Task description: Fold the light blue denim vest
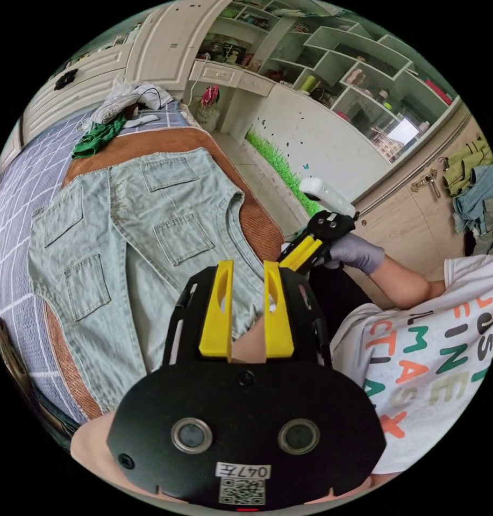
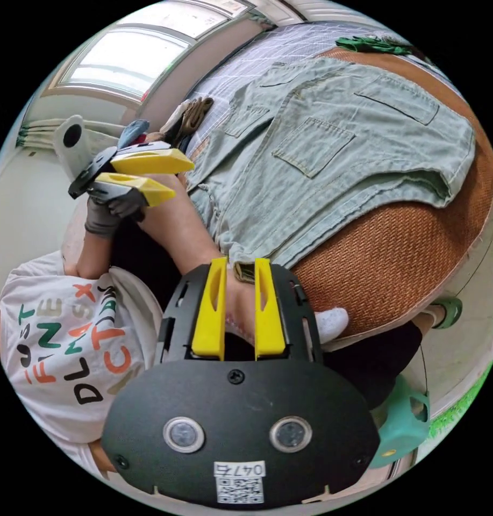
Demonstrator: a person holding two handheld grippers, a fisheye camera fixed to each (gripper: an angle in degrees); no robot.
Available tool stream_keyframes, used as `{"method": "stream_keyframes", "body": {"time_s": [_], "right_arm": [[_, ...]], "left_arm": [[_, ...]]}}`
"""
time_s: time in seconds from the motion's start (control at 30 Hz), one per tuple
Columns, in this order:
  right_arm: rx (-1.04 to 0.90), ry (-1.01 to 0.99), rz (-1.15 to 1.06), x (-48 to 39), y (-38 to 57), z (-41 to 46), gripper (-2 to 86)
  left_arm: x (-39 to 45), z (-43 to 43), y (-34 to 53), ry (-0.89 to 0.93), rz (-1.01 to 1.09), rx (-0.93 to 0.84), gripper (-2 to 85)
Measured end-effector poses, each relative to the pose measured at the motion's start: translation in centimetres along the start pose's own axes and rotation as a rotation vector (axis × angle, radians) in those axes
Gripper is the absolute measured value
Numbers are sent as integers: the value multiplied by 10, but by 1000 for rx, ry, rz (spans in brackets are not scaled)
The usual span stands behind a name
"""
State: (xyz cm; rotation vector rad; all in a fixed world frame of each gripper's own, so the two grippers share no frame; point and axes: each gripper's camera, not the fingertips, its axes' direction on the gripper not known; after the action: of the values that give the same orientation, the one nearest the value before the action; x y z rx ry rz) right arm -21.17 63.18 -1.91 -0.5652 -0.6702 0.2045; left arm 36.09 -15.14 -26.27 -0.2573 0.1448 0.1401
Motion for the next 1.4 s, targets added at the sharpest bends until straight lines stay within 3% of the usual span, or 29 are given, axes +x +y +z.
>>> {"method": "stream_keyframes", "body": {"time_s": [0.13,0.33,0.47,0.53,0.6,0.67,0.73,0.9,1.0,1.33,1.4], "right_arm": [[-128,0,-62,-11,-6,39,38],[115,-28,-210,-50,11,17,-3],[268,68,-334,-90,30,-11,-4],[293,60,-349,-96,36,-19,-3],[294,36,-392,-106,44,-19,-2],[289,11,-412,-106,50,-18,3],[328,-6,-365,-90,56,-27,17],[635,149,187,44,92,-76,90],[591,280,393,108,80,-71,109],[450,174,654,199,31,12,103],[446,245,742,194,42,22,18]], "left_arm": [[52,-7,-19,-49,111,27,107],[110,42,-42,-89,207,-179,146],[152,65,-57,-154,308,-287,152],[188,70,-57,-322,392,-304,130],[213,62,-55,-505,432,-244,51],[231,55,-56,-567,470,-227,13],[243,50,-58,-549,458,-237,-1],[254,54,-44,-567,449,-205,-8],[256,62,-40,-580,455,-203,-8],[205,47,-18,-464,340,-94,-8],[183,40,-9,-413,279,-47,-8]]}}
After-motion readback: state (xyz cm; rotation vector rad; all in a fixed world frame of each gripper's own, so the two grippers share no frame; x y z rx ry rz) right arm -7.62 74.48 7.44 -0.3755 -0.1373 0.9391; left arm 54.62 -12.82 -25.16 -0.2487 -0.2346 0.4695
